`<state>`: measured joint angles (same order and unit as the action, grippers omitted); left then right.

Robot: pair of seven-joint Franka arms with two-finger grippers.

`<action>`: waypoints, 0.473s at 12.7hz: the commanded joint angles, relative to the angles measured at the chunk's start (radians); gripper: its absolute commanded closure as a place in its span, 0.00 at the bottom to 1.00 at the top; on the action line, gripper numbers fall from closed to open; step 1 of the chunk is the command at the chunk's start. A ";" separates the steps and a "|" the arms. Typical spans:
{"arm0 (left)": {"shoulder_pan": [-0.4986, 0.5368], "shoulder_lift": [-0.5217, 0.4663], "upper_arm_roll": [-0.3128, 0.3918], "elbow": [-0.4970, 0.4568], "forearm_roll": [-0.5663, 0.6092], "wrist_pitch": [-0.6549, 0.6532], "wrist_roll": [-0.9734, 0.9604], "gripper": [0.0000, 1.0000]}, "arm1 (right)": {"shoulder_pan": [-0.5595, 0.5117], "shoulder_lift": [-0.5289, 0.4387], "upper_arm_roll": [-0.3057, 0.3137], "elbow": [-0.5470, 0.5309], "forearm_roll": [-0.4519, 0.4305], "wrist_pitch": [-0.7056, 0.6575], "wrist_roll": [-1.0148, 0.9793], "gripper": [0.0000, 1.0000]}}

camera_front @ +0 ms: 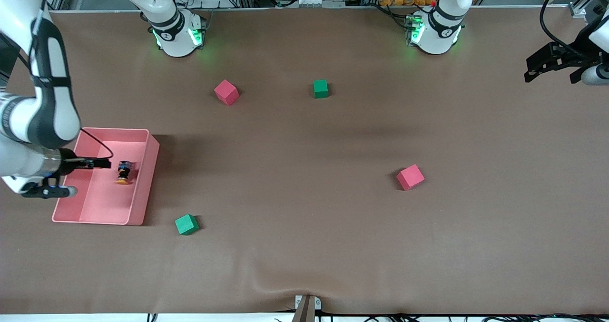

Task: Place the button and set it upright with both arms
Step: 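Reach the right gripper into the pink tray and grasp the button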

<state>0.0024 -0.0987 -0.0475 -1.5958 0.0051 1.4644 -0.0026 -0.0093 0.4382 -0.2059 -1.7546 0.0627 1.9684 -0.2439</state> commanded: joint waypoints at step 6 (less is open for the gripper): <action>0.022 0.034 -0.002 0.010 -0.020 0.080 0.007 0.00 | -0.014 0.109 0.000 -0.132 0.074 0.302 -0.098 0.00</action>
<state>0.0144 -0.0755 -0.0463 -1.5974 0.0051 1.5291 -0.0026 -0.0135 0.5273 -0.2086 -1.8800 0.0997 2.2284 -0.2895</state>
